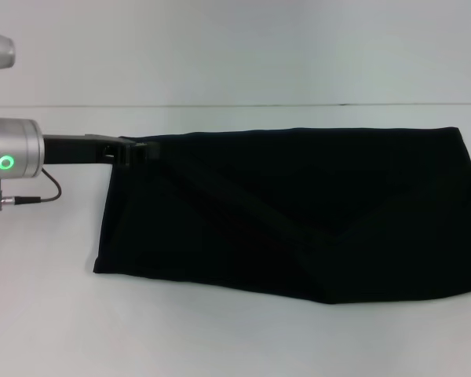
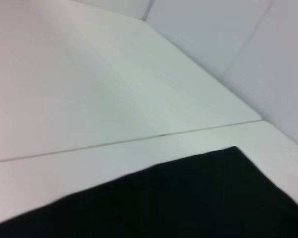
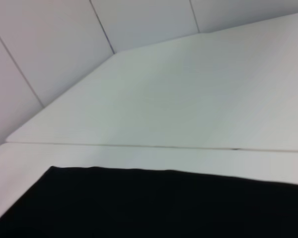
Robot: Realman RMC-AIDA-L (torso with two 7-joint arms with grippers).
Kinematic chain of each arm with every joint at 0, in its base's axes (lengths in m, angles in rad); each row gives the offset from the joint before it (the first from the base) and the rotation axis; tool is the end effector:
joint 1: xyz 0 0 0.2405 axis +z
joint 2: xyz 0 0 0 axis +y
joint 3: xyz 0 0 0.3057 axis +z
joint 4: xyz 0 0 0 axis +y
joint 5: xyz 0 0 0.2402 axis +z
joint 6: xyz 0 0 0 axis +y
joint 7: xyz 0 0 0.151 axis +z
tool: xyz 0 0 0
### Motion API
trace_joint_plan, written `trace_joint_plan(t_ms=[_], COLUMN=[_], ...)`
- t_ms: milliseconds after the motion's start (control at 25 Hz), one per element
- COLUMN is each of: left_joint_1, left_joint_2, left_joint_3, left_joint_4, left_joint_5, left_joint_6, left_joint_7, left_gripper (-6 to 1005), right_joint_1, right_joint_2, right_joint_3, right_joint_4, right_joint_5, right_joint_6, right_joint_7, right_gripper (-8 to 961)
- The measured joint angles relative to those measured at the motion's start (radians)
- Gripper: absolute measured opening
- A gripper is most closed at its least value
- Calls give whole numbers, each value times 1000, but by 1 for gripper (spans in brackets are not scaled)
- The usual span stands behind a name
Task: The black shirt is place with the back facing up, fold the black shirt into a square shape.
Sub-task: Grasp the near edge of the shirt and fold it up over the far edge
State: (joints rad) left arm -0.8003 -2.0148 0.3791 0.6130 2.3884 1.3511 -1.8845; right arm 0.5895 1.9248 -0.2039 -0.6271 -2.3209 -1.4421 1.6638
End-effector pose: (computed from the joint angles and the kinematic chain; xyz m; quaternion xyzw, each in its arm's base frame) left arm -0.2942 0.4743 0.0110 -0.8710 -0.4134 -0.1811 0.1942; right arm 0.3947 0.4100 0.0841 -0.8396 0.4095 0.2148 0.2852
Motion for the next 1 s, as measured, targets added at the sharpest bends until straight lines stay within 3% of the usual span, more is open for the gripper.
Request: trace_joint_plan(t_ms=[440, 1000], left_joint_1=[-33, -70], left_joint_2=[3, 2], left_joint_3=[60, 82], left_joint_4=[-9, -36], left_joint_5=[1, 0], left_joint_6=[-178, -361], left_joint_7=[-26, -28], left_gripper=[8, 7], right_joint_1=[97, 180], right_joint_2=[-10, -23], right_joint_3=[-96, -172], right_joint_4=[48, 86], right_joint_5=[2, 2], right_joint_6=[248, 418], right_joint_7=[62, 108], right_gripper=[27, 42])
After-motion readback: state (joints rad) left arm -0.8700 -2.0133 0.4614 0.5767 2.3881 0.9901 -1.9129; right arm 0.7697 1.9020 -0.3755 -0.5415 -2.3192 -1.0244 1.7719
